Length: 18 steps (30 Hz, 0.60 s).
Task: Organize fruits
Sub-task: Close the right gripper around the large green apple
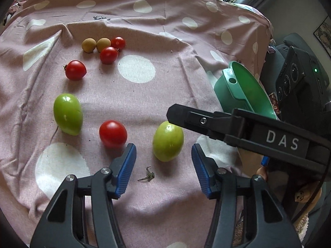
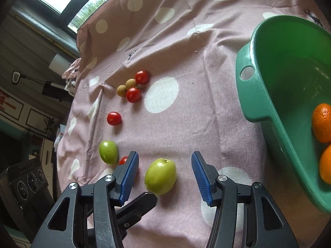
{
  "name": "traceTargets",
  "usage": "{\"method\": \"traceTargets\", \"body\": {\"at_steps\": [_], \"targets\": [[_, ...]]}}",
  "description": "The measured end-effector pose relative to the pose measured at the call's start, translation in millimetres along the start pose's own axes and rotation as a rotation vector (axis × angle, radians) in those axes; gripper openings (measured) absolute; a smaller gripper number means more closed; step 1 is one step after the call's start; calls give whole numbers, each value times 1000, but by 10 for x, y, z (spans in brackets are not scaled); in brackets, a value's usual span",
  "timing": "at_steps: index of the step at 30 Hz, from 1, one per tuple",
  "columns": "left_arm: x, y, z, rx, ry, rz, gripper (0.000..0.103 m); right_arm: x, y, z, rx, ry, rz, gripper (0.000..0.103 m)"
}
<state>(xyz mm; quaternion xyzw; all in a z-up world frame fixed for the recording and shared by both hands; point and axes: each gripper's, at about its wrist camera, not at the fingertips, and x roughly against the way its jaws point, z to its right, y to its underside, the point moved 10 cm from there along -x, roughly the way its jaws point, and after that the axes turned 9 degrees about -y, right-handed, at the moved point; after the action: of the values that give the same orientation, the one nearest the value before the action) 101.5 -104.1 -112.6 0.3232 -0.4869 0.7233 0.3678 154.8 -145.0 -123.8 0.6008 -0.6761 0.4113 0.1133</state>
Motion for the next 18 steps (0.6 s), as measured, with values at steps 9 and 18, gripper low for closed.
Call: {"method": "traceTargets", "body": {"at_steps": [9,18], "targets": [[-100,43,14,20,33,-34,52,-138,136,12,-31,-31,-56,43],[-128,48,38,9,37,-31,48,-199,211,45,-54,-46,-90,43]]}}
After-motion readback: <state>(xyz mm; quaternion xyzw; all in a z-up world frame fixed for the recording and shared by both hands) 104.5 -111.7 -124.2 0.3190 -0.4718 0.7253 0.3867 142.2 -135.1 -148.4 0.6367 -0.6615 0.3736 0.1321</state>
